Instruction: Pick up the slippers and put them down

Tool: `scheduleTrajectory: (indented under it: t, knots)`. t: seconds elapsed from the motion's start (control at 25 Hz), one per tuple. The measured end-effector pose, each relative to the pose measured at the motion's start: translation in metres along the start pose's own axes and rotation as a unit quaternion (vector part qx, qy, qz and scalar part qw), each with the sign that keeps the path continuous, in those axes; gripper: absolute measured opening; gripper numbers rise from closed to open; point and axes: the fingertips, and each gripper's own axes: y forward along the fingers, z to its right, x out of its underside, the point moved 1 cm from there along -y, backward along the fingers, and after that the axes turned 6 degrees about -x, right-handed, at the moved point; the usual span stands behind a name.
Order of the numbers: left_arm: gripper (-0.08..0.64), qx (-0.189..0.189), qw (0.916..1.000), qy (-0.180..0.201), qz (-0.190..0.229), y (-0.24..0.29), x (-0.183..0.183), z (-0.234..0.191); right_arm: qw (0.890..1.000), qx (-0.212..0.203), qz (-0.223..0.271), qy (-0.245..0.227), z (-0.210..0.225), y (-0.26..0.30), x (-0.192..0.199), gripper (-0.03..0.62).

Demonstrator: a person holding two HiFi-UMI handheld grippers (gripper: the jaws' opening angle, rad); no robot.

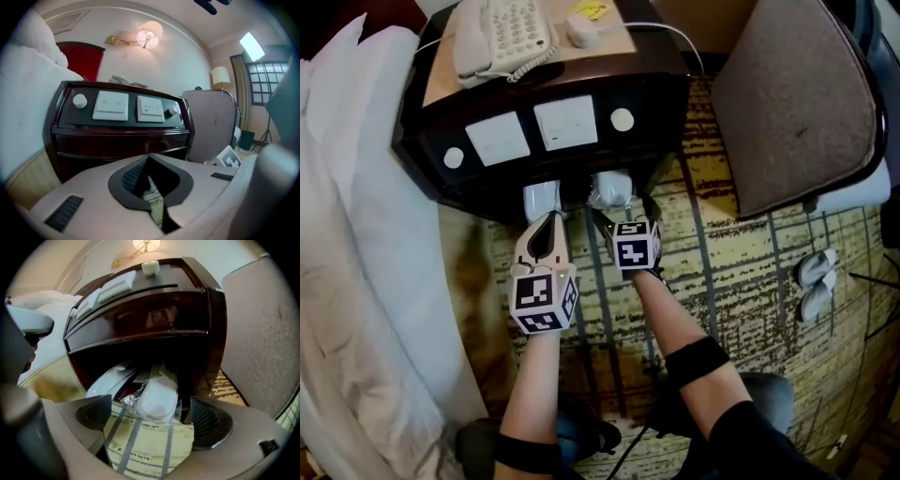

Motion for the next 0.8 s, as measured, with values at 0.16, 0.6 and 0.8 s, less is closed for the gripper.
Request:
scheduleTrajectory:
  t: [0.16,0.6,0.8]
  knots:
    - [0.000,-0.001,0.9999,0.003,0.011,0.017,0.019,-0.001,1.000,0.004,0.002,0.000,0.006,0.033,0.013,0.560]
    - [0.000,0.001,0.9998,-0.003,0.020,0.027,0.041,0.000,0.999,0.045,-0.017,-0.002,0.032,0.075,0.021,0.563]
    - [0.000,-0.001,0.9998,-0.001,0.019,0.032,0.047,-0.002,0.999,0.031,-0.032,-0.008,0.033,0.086,0.026,0.503]
